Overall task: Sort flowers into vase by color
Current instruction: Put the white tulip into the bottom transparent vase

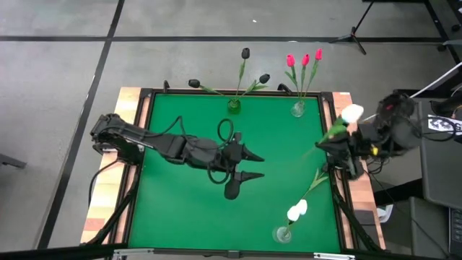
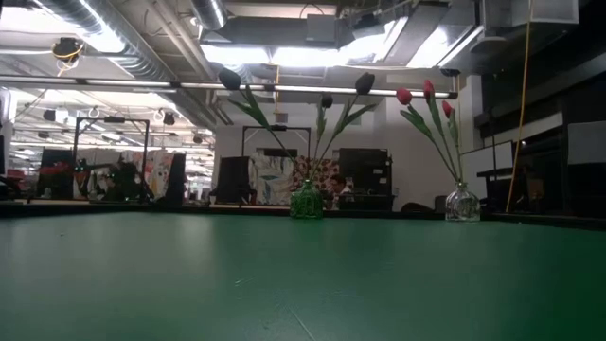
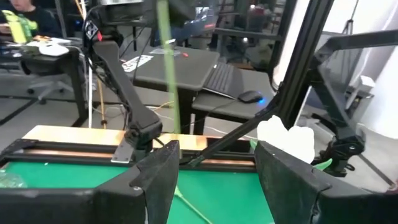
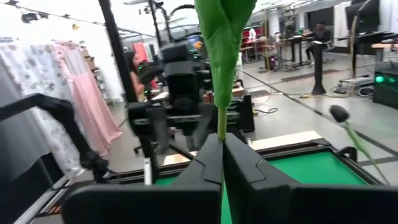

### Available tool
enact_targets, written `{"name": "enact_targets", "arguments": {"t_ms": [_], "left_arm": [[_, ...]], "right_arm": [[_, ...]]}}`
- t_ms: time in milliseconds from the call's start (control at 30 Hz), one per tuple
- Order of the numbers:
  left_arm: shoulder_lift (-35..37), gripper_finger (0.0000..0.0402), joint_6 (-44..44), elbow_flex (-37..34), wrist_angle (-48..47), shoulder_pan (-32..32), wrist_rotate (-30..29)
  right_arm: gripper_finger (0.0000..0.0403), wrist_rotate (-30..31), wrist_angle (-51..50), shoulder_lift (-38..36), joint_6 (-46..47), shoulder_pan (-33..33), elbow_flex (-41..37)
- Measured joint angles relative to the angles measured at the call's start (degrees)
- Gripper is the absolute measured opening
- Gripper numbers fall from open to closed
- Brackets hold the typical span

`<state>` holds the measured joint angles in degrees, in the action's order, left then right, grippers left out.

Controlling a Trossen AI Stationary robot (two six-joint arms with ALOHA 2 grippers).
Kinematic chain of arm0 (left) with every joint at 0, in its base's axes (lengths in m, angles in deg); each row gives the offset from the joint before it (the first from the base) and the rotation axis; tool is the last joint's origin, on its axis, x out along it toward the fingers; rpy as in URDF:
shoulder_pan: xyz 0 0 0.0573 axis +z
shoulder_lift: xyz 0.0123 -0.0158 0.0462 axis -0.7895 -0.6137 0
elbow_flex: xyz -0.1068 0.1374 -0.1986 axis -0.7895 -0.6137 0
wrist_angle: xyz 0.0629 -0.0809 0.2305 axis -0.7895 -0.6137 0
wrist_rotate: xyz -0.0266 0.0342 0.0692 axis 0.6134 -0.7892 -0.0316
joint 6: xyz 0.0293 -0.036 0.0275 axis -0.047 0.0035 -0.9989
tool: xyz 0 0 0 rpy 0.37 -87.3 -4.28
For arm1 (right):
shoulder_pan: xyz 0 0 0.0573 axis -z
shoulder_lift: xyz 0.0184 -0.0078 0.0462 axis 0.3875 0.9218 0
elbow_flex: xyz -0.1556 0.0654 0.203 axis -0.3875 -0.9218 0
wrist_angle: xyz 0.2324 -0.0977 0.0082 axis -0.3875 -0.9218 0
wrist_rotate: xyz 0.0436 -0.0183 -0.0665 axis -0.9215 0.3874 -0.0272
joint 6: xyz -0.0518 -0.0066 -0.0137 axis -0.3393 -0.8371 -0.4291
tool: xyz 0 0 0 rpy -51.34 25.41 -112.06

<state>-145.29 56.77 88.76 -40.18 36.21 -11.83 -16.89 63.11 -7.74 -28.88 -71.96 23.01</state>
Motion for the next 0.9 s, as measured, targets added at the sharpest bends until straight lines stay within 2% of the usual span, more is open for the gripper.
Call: {"name": "enact_targets", "arguments": {"t_ms": [100, 367, 500, 700, 900], "left_arm": [[0.3, 0.0208, 0.0, 0.0, -0.7, -1.2, -1.6], [0.3, 0.0208, 0.5, 0.0, -1.1, -3.3, -3.3], [0.3, 0.0208, 0.5, 0.0, -1.2, -3.6, -3.4], [0.3, 0.0208, 1.5, 0.0, -1.1, -3.6, -3.4], [0.3, 0.0208, 1.9, 0.0, -1.1, -3.6, -3.4]], "right_arm": [[0.0, 9.2, -0.1, 4.1, -1.1, -9.3, 2.6], [0.0, 40.8, 0.6, 17.6, -2.3, -31.7, 10.7], [0.0, 42.2, 1.7, 23.8, -2.5, -36.0, 15.2], [0.0, 41.9, 4.0, 31.9, -1.6, -36.0, 19.9], [0.0, 39.4, 7.9, 37.8, 7.8, -36.0, 20.0]]}}
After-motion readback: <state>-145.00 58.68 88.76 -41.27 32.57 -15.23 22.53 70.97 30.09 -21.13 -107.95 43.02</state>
